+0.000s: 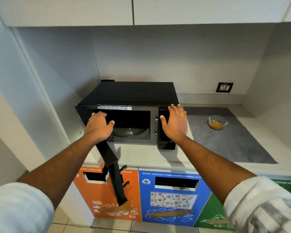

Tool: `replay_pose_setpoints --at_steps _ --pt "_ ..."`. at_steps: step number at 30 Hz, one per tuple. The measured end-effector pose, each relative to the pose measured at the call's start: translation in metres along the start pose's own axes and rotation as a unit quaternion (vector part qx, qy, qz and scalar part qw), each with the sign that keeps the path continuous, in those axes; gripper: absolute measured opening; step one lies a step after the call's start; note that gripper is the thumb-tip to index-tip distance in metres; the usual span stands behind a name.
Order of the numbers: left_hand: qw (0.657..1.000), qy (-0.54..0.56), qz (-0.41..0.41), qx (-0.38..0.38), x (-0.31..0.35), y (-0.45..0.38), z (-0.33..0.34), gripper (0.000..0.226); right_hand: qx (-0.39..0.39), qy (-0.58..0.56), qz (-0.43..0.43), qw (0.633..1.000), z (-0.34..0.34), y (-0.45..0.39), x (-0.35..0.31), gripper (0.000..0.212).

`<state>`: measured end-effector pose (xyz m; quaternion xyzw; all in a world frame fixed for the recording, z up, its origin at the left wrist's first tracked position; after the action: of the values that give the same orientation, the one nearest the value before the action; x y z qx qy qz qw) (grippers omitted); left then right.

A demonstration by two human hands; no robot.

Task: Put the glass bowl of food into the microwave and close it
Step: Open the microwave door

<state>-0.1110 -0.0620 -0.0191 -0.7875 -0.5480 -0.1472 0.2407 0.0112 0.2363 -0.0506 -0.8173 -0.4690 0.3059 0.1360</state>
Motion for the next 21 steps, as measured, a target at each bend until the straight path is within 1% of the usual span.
replay_pose_setpoints --at_steps 3,5,7,12,17,21 --pt "0.994 -0.098 -0.018 -0.048 -0.018 0.000 -0.006 0.076 -0.035 0.065 -0.037 0.997 0.005 0.000 -0.004 0.070" --pt "0.987 -0.139 -0.033 -0.079 -0.034 0.002 -0.008 0.092 -0.044 0.086 -0.044 0.994 0.006 0.002 -0.005 0.073" --pt "0.979 -0.177 -0.037 -0.094 -0.046 0.003 -0.011 0.102 -0.053 0.104 -0.044 0.992 0.008 0.005 -0.006 0.077" --pt "0.970 -0.220 -0.046 -0.096 -0.074 0.005 -0.021 0.109 -0.072 0.123 -0.040 0.989 0.013 0.012 -0.006 0.086" --pt "0.962 -0.254 -0.051 -0.091 -0.095 0.005 -0.031 0.109 -0.076 0.130 -0.039 0.988 0.016 0.012 -0.006 0.089" --pt "0.958 -0.274 -0.049 -0.073 -0.109 0.007 -0.036 0.116 -0.079 0.136 -0.038 0.987 0.018 0.013 -0.005 0.091"
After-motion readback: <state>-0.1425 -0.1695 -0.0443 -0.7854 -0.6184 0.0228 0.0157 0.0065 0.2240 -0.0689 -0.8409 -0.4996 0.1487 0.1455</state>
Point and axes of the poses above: each hand's wrist, its own y-axis away from the middle knuckle, its own z-axis out of the palm, x = y × z, the point moved 7 cm from there along -y, towards the middle knuckle, and after that the axes turned 2 degrees about x, right-handed, at the moved point
